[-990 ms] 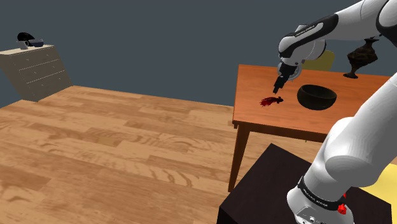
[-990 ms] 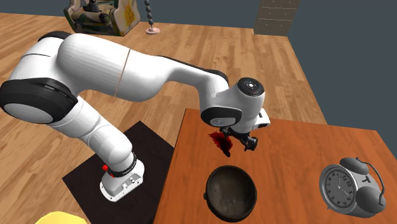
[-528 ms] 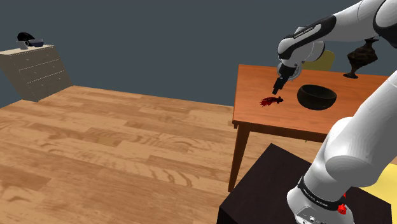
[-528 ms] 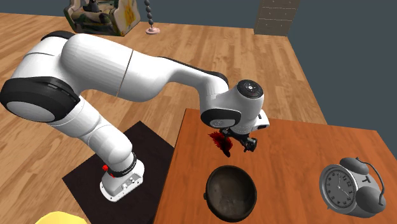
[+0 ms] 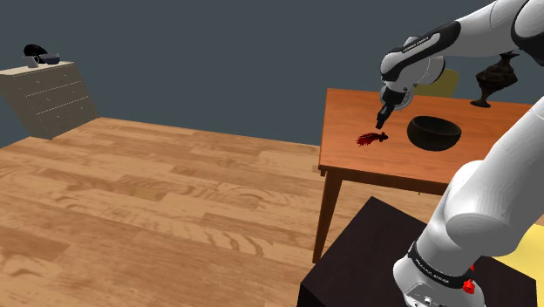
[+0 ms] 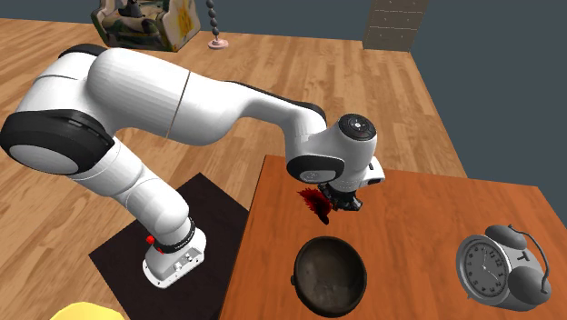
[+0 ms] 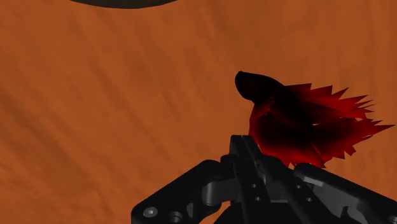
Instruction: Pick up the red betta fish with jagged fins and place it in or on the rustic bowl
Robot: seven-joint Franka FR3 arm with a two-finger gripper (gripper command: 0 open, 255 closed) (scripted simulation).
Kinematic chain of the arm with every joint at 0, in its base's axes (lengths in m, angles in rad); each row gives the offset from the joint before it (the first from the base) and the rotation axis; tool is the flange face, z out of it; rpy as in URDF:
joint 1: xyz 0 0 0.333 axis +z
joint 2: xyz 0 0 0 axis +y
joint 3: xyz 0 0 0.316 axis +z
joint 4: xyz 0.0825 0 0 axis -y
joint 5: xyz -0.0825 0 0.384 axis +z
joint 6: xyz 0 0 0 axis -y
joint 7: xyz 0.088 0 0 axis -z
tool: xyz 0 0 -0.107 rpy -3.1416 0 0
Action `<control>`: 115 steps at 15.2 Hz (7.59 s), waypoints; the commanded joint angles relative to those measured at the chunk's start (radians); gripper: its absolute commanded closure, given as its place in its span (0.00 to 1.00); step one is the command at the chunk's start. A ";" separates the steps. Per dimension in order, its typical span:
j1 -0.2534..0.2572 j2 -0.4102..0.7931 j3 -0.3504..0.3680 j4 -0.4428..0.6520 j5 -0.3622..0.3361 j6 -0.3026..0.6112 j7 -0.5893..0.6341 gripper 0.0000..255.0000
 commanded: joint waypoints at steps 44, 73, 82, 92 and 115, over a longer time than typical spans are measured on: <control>0.073 0.078 -0.115 0.149 0.002 -0.332 -0.716 1.00; 0.022 0.053 -0.201 0.443 -0.045 -0.634 -0.858 1.00; -0.212 0.388 -0.342 0.603 0.203 -0.670 -1.275 1.00; -0.251 0.426 -0.321 0.507 0.236 -0.559 -1.315 1.00; -0.206 -0.374 -0.080 -0.003 -0.483 -0.135 -1.075 0.00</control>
